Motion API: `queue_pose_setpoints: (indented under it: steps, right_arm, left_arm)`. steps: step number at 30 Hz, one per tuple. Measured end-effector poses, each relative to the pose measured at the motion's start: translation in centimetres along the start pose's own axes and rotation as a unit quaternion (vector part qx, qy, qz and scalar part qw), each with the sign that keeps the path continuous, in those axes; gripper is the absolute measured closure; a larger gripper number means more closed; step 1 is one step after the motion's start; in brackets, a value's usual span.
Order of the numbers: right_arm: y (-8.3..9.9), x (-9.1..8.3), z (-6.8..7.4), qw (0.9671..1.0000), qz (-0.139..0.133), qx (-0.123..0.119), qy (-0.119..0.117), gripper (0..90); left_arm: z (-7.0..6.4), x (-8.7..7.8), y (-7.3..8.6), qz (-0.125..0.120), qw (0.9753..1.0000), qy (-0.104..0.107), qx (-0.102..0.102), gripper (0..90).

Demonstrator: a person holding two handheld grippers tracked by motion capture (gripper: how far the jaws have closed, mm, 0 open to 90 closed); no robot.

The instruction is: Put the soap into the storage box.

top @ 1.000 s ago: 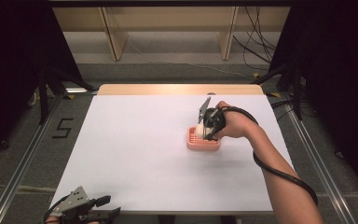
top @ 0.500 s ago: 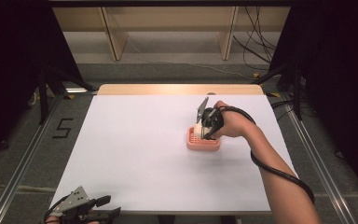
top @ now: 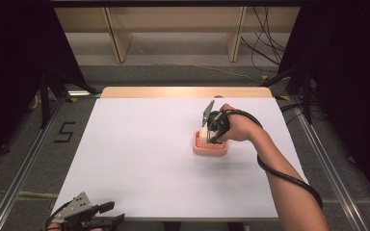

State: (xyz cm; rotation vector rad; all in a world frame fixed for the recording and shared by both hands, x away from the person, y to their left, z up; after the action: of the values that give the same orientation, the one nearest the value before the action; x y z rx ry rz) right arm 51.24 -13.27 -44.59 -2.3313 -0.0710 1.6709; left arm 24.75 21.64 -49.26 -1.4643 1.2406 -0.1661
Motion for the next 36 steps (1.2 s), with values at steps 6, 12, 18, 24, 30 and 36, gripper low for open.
queue_pose_setpoints:
  steps: [6,12,18,24,30,36]
  right_arm:
    - [0.1,0.3,0.0,1.0,-0.001,-0.001,0.0,50.5]
    - [0.3,0.7,0.0,1.0,0.004,0.0,-0.003,50.5]
    - [0.2,0.9,-0.1,1.0,0.005,-0.003,-0.001,50.5]
    - [0.2,1.0,-0.2,0.9999,0.011,0.007,0.003,50.5]
    - [0.2,1.4,-0.3,1.0,0.005,-0.004,-0.004,50.5]
    - [0.3,1.8,-0.1,0.9999,0.009,0.007,-0.006,50.5]
  left_arm:
    - [0.0,0.0,0.0,0.001,1.0,-0.001,0.0,38.7]
    - [0.0,0.0,0.0,0.001,1.0,-0.001,-0.001,38.7]
    - [0.0,0.0,0.0,0.002,1.0,0.0,0.0,38.7]
    - [0.0,0.0,0.0,0.0,1.0,0.0,0.001,38.7]
    - [0.0,0.0,0.0,0.002,1.0,0.0,0.0,38.7]
    - [0.0,0.0,0.0,0.008,1.0,0.0,0.003,38.7]
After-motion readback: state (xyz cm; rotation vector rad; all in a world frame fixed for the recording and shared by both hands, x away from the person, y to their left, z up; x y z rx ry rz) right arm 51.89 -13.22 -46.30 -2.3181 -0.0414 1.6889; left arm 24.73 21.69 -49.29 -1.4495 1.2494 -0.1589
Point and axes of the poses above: each handheld gripper's, and its own axes: x roughly forward along the jaws, y roughly out of its underside, z roughly to its left, the point moved 5 cm from there along x, roughly forward along the jaws, and after that the axes turned 6 degrees about y, right-handed, at the moved point
